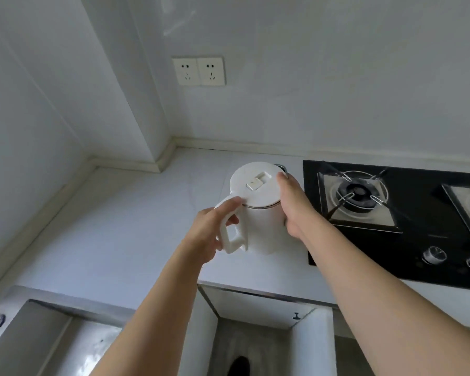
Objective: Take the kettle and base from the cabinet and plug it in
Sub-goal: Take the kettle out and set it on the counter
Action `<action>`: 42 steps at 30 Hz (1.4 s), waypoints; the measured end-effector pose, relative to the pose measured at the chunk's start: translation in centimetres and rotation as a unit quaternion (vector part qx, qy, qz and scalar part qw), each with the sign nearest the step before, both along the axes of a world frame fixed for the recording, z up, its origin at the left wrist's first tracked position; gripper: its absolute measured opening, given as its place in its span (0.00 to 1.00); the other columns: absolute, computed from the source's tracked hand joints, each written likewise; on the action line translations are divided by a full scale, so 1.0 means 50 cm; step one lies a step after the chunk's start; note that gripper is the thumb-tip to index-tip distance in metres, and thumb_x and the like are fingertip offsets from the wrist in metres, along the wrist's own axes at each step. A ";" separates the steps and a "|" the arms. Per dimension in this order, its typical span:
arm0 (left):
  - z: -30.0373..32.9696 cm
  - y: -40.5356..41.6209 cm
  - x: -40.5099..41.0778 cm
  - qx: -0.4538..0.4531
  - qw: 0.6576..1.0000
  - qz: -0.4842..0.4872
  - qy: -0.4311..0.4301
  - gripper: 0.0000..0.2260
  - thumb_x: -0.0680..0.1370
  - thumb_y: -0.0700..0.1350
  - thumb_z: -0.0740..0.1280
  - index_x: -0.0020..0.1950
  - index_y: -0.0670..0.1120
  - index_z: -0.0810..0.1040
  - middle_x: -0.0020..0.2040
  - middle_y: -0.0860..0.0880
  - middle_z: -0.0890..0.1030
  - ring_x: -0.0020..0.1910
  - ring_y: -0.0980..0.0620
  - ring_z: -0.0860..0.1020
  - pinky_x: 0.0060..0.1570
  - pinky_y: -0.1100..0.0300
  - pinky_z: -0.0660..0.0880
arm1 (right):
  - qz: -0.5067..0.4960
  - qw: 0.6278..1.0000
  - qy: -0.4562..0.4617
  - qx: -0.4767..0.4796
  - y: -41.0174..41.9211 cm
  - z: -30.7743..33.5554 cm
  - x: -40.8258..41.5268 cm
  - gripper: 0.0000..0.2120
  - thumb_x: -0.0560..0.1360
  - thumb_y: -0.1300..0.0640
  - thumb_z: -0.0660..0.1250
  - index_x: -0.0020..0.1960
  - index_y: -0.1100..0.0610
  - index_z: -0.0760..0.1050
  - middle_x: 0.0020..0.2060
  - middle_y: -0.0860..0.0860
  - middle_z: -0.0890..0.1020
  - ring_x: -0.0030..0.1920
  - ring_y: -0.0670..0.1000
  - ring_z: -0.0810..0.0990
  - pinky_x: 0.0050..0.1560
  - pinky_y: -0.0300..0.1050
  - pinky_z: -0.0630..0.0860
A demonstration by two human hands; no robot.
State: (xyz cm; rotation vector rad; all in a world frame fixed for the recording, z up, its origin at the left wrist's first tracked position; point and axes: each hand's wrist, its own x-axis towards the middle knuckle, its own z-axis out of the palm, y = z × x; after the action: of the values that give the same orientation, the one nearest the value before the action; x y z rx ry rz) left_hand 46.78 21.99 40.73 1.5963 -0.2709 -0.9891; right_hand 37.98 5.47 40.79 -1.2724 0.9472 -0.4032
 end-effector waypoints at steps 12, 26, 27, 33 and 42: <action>-0.084 -0.033 0.448 0.040 0.996 0.082 -0.010 0.23 0.65 0.64 0.74 0.44 0.45 0.83 0.35 0.53 0.81 0.40 0.52 0.78 0.35 0.56 0.66 | 0.066 0.997 0.044 0.006 -0.012 -0.084 0.443 0.17 0.77 0.36 0.52 0.63 0.36 0.64 0.61 0.42 0.74 0.59 0.49 0.72 0.54 0.49 0.67; -0.144 -0.064 0.600 0.041 0.995 0.095 0.004 0.18 0.61 0.65 0.74 0.32 0.52 0.79 0.33 0.54 0.80 0.40 0.53 0.79 0.38 0.52 0.68 | 0.075 0.996 0.041 -0.023 -0.032 -0.137 0.581 0.24 0.73 0.30 0.51 0.68 0.33 0.61 0.66 0.39 0.72 0.65 0.49 0.72 0.65 0.57 0.70; -0.146 -0.065 0.599 0.040 0.995 0.095 0.005 0.18 0.61 0.65 0.74 0.32 0.52 0.79 0.34 0.54 0.80 0.42 0.53 0.80 0.39 0.51 0.68 | 0.071 0.996 0.040 -0.029 -0.033 -0.139 0.582 0.25 0.73 0.30 0.51 0.68 0.34 0.61 0.66 0.40 0.72 0.65 0.48 0.72 0.65 0.57 0.71; -0.089 -0.059 0.586 0.090 0.990 0.104 -0.016 0.22 0.62 0.65 0.74 0.44 0.49 0.82 0.45 0.54 0.83 0.48 0.51 0.78 0.37 0.56 0.68 | 0.056 0.994 0.053 -0.075 -0.031 -0.112 0.551 0.27 0.79 0.37 0.50 0.74 0.50 0.61 0.71 0.47 0.69 0.63 0.47 0.68 0.61 0.44 0.63; -0.041 -0.104 0.351 0.080 0.920 0.175 -0.342 0.22 0.75 0.50 0.62 0.69 0.49 0.69 0.74 0.51 0.67 0.74 0.46 0.57 0.71 0.42 0.57 | -0.071 0.985 0.098 -0.122 -0.020 -0.129 0.183 0.20 0.82 0.48 0.54 0.69 0.55 0.69 0.67 0.50 0.73 0.61 0.46 0.70 0.62 0.39 0.61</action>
State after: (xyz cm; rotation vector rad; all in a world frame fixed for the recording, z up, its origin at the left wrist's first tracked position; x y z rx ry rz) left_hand 64.34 16.78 38.69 2.0187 -0.3669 -0.1516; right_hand 47.13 4.46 34.32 -1.4918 1.1875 -0.5250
